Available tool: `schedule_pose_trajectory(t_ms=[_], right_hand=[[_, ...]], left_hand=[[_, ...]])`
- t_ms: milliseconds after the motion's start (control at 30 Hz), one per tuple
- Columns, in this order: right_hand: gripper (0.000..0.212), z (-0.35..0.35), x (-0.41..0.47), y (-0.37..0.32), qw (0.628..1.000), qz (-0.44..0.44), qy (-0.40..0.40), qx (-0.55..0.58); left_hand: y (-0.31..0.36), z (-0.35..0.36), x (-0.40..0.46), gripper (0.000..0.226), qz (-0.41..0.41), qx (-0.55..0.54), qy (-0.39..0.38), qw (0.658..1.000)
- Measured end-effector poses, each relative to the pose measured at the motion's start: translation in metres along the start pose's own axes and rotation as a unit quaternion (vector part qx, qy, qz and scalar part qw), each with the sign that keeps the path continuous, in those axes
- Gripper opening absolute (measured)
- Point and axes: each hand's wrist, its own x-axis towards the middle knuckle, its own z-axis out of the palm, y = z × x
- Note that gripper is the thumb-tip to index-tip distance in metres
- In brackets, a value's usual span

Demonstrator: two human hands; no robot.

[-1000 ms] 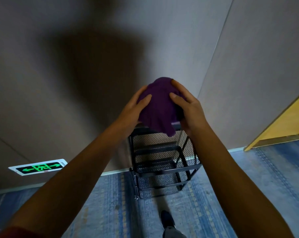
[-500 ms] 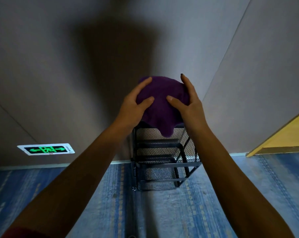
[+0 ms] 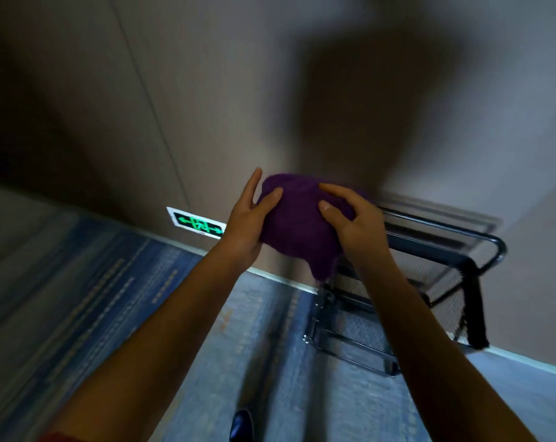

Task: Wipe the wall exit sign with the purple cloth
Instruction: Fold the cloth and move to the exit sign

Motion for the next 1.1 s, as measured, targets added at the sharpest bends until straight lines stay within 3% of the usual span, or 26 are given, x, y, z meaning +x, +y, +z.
schedule_pose_trajectory(t_ms=[133, 233, 467, 567, 733, 933, 1100], right_hand=[[0.028, 0.059, 0.011, 0.001, 0.998, 0.021, -0.06, 0.002], [0.028, 0.108, 0.023, 0.003, 0.998, 0.044, -0.052, 0.013], [0.038, 0.249, 0.032, 0.013, 0.993, 0.086, -0.081, 0.011], [0.041, 0.299, 0.041, 0.019, 0.99, 0.112, -0.083, 0.029], [0.041, 0.362, 0.071, 0.036, 0.992, 0.11, -0.05, -0.035], [0.065, 0.423, 0.119, 0.07, 0.985, 0.077, 0.023, -0.153], [0.074, 0.471, 0.184, 0.076, 0.992, 0.059, -0.003, -0.114]], left_hand=[[0.004, -0.059, 0.0, 0.058, -0.012, 0.056, -0.041, 0.998], [0.016, -0.112, 0.009, 0.045, 0.026, 0.093, -0.033, 0.995], [0.07, -0.252, 0.034, 0.043, 0.081, 0.22, -0.024, 0.972], [0.082, -0.295, 0.048, 0.044, 0.069, 0.222, -0.024, 0.972], [0.099, -0.345, 0.087, 0.041, 0.059, 0.222, -0.011, 0.973], [0.113, -0.392, 0.162, 0.035, 0.039, 0.225, -0.026, 0.973], [0.132, -0.42, 0.237, 0.039, 0.01, 0.269, -0.087, 0.959]])
